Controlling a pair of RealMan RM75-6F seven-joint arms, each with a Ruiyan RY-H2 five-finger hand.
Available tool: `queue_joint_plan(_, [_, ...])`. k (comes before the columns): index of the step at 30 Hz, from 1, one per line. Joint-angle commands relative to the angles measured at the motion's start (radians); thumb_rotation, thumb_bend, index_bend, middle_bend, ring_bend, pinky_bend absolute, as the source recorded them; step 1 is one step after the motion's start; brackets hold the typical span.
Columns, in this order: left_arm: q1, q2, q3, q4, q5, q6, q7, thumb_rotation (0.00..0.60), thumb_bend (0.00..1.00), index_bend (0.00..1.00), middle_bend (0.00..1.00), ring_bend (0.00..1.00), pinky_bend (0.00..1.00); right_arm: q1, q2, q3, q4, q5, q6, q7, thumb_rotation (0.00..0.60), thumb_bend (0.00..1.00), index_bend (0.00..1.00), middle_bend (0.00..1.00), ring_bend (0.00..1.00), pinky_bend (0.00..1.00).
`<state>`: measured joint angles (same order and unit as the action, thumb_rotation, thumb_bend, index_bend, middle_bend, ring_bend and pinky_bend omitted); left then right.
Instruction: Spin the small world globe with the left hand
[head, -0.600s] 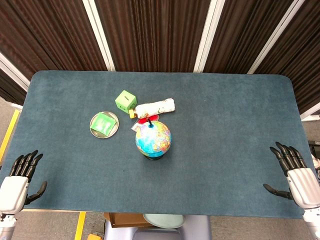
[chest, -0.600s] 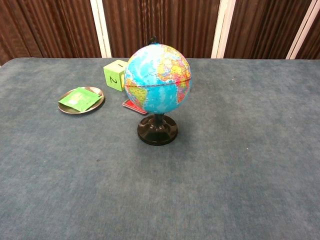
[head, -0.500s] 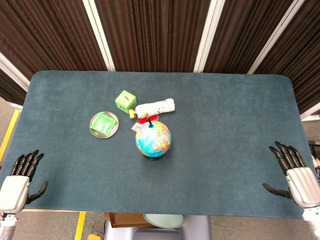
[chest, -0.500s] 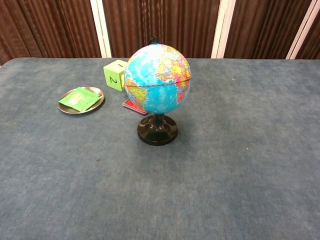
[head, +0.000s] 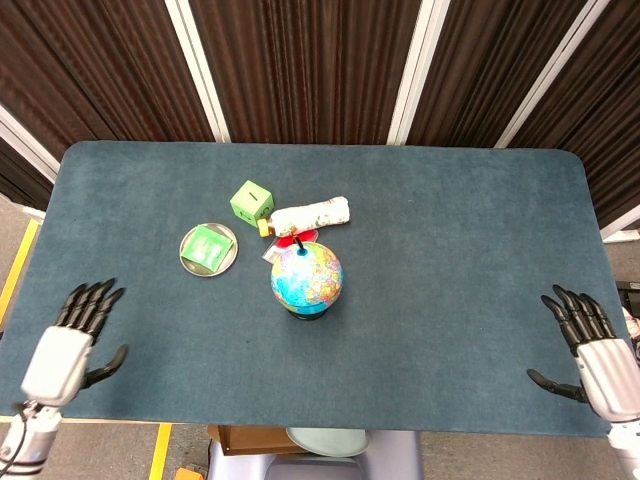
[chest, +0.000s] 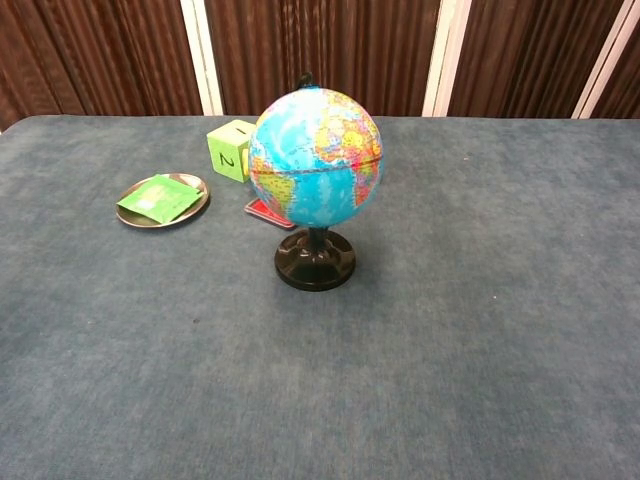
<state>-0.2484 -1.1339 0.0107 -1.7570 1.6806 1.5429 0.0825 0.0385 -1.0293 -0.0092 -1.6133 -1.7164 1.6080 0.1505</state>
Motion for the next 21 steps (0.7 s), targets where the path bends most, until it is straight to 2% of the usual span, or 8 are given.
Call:
queue_joint_plan(1, [-0.148, -0.012, -0.088, -0.11, 0.025, -0.167, 0.053, 0.6, 0.36, 0.0, 0.0, 0.0, 0.0, 0.003, 0.005, -0.001, -0.01, -0.016, 0.006, -0.009, 0.6, 0.16, 0.0, 0.08, 0.0, 0.0])
queue_joint_plan(5, [-0.293, -0.056, -0.185, -0.181, -0.077, -0.358, 0.12, 0.6, 0.36, 0.0, 0.0, 0.0, 0.0, 0.007, 0.014, -0.001, -0.027, -0.03, 0.009, -0.028, 0.6, 0.16, 0.0, 0.08, 0.0, 0.0])
queue_joint_plan(10, [-0.441, -0.167, -0.297, -0.2, -0.247, -0.493, 0.253, 0.6, 0.34, 0.0, 0.0, 0.0, 0.0, 0.006, 0.02, 0.001, -0.036, -0.027, 0.011, -0.036, 0.6, 0.16, 0.0, 0.08, 0.0, 0.0])
queue_joint_plan(15, [-0.563, -0.27, -0.355, -0.169, -0.412, -0.564, 0.407, 0.6, 0.31, 0.0, 0.0, 0.0, 0.0, 0.006, 0.022, 0.005, -0.032, -0.012, 0.008, -0.027, 0.6, 0.16, 0.0, 0.07, 0.0, 0.0])
queue_joint_plan(21, [-0.69, -0.385, -0.394, -0.1, -0.619, -0.566, 0.588, 0.6, 0.3, 0.0, 0.0, 0.0, 0.0, 0.01, 0.021, 0.008, -0.018, 0.002, -0.001, -0.007, 0.6, 0.16, 0.0, 0.07, 0.0, 0.0])
